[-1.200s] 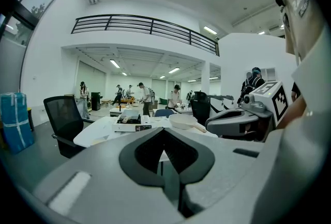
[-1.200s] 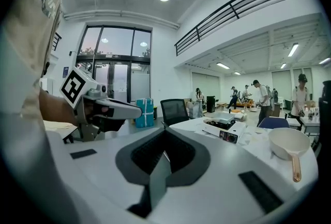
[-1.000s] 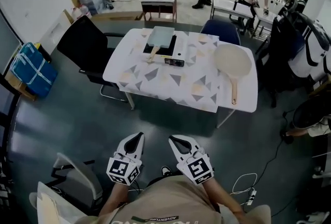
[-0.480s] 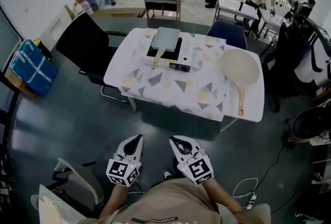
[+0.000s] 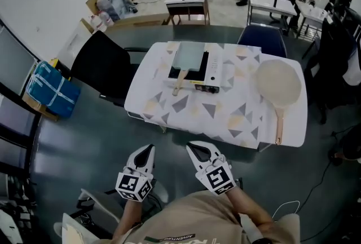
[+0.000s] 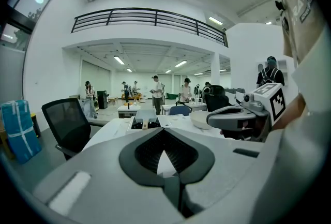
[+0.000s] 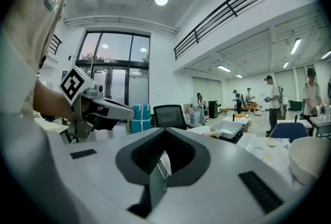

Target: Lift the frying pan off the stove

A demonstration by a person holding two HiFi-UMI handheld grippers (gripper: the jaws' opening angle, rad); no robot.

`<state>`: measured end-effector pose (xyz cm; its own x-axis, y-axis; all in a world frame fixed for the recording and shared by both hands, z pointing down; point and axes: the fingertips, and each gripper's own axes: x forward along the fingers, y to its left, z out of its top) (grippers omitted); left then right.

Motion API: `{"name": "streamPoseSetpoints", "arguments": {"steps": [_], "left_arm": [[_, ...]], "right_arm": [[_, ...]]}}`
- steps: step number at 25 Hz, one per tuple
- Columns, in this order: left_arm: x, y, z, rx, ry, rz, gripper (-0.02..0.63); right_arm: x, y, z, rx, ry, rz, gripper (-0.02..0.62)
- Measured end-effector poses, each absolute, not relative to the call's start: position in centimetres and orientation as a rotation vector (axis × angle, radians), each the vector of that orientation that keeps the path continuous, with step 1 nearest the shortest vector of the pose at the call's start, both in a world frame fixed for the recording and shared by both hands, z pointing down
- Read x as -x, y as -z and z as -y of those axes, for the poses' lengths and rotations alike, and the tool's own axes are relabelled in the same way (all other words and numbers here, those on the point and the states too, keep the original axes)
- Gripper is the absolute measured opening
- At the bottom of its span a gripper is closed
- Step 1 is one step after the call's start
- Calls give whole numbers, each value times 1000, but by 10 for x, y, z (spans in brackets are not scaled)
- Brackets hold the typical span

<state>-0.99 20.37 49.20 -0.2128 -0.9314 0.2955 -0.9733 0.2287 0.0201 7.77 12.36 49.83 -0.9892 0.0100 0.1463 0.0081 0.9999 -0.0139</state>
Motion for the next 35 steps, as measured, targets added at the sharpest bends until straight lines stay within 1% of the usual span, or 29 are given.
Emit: {"name": "streamPoseSetpoints", "arguments": {"steps": [6,11,17,26,35], "left_arm": [[34,-494,-161,-1793,-226,2275,-1],[55,-501,-150,-1765,-171,2240,0],[101,-502,-145,-1779,-129,2224,0],[171,-496,-136,-1904,-92,2121,0],[186,-503,-108,-2067,-18,1936,-2]], "right_arm": [[-52,-514,-84,57,-76,2970,0],[-22,-515,-81,133,-51,2929,0],[26,-515,-62,98,-13,2910,0],[95,-492,-75,-32,75,2911,2],[101,-504,-78,-212,30,2842,0]]}}
